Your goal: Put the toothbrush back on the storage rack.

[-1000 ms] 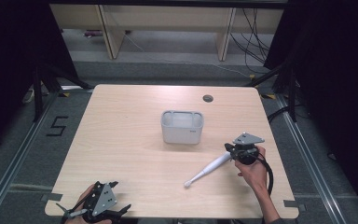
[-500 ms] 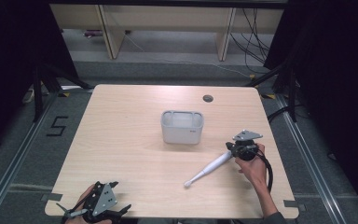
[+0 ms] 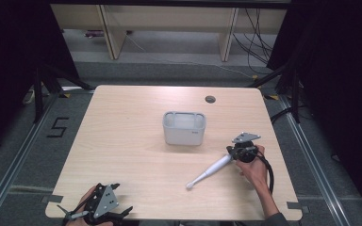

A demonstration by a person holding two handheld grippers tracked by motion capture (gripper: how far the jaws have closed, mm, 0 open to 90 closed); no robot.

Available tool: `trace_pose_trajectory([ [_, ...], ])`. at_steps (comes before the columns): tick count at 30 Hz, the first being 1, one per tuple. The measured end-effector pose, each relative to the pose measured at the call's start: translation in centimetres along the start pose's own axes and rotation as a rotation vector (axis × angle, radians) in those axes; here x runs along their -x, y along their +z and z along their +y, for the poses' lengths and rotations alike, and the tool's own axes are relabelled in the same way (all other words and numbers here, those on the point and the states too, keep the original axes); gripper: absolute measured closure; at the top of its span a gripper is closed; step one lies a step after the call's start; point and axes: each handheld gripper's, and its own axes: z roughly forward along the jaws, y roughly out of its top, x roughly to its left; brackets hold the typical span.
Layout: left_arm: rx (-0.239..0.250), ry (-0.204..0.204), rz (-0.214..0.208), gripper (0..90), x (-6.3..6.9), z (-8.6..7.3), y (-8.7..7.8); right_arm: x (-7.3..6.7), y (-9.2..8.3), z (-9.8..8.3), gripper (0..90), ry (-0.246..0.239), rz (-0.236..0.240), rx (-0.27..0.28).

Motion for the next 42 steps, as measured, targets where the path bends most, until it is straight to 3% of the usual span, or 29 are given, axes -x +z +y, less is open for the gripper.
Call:
trace_pose_trajectory([
  [8, -0.014, 0.000, -0.015, 15.0, 0.0, 0.0, -0.1, -0.1, -0.2, -0.1, 90.0, 0.010, 0.008, -0.024],
  [9, 0.000, -0.006, 0.003, 15.0, 0.1, 0.0, 0.1, -0.1, -0.1, -0.2, 90.0, 0.004, 0.009, -0.017],
  [15, -0.003, 0.000, 0.002, 15.0, 0.0, 0.0, 0.0, -0.4, -0.2, -0.4, 90.0, -0.012, 0.013, -0.035],
  [17, -0.002, 0.001, 0.002, 15.0, 0.1, 0.0, 0.0, -0.6, -0.5, -0.4, 90.0, 0.004, 0.018, -0.040],
  [18, -0.002, 0.001, 0.000, 15.0, 0.1, 0.0, 0.0, -0.6, -0.5, -0.4, 90.0, -0.019, 0.014, -0.037],
  [20, -0.003, 0.002, 0.003, 15.0, 0.1, 0.0, 0.0, -0.8, -0.7, -0.5, 90.0, -0.005, 0.023, -0.041],
  [22, -0.003, 0.001, 0.001, 15.0, 0.1, 0.0, 0.0, -0.8, -0.8, -0.7, 90.0, -0.026, 0.022, -0.041],
  [23, -0.003, 0.001, 0.002, 15.0, 0.1, 0.0, 0.0, -0.9, -0.9, -0.7, 90.0, -0.010, 0.028, -0.043],
  [31, -0.003, -0.001, -0.001, 15.0, 0.1, 0.0, 0.0, -1.2, -1.4, -1.1, 90.0, -0.046, 0.042, -0.048],
  [33, -0.001, -0.002, 0.000, 15.0, 0.1, 0.0, 0.0, -1.4, -1.5, -1.0, 90.0, -0.029, 0.048, -0.062],
  [38, -0.002, 0.000, -0.001, 15.0, 0.1, 0.0, 0.0, -1.4, -1.5, -1.3, 90.0, -0.058, 0.051, -0.064],
  [39, -0.002, 0.000, 0.000, 15.0, 0.1, 0.0, 0.0, -1.6, -1.7, -1.4, 90.0, -0.024, 0.051, -0.077],
  [42, -0.005, 0.005, -0.011, 15.0, 0.1, 0.0, -0.1, -1.7, -1.8, -1.6, 90.0, -0.026, 0.053, -0.086],
])
